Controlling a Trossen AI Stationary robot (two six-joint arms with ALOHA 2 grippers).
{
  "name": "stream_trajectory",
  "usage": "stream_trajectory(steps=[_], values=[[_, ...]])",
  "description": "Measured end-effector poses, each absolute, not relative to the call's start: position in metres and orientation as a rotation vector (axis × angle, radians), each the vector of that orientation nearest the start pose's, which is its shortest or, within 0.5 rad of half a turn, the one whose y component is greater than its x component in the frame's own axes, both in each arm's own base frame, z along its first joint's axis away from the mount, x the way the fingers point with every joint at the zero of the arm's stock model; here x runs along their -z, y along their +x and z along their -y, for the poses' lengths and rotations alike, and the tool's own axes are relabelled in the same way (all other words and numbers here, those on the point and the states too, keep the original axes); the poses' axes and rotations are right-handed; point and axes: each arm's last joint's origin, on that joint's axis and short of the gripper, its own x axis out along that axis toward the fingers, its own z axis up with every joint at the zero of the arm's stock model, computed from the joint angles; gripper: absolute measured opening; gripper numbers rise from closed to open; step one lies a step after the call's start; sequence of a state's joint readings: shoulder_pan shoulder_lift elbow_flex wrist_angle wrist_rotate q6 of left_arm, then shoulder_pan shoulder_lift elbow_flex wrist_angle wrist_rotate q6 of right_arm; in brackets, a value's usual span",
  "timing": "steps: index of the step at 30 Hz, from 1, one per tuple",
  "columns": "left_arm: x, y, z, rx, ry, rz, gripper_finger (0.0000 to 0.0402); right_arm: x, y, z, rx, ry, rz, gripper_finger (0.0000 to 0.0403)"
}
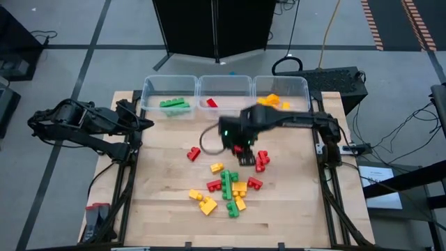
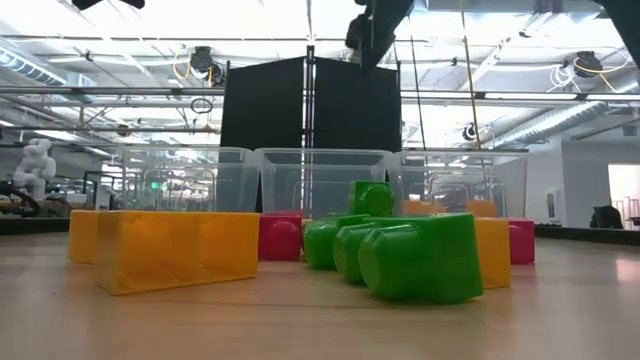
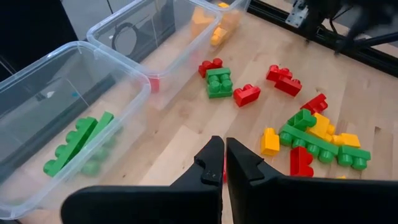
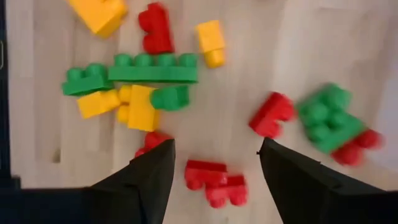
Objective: Sort blocks
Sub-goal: Put the green game piece with 4 studs into the left transparent bin
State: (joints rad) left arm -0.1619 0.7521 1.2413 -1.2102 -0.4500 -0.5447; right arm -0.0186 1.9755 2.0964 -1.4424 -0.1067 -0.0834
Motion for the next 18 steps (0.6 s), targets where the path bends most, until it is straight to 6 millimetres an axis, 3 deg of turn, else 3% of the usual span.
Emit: stream_trajectory(steps=[9,18], values=[[-0.390,0.087,0.001,-0.451,-0.301,-0.593,0.0000,-0.273,0.394,-0.044,-0.228,-0.050,-1.348,0.0221],[-0.389,0.087,0.003,-0.415,-0.315,-0.610,0.0000,-0.241,0.402,-0.062,-0.198,0.016,-1.250,0.0222]])
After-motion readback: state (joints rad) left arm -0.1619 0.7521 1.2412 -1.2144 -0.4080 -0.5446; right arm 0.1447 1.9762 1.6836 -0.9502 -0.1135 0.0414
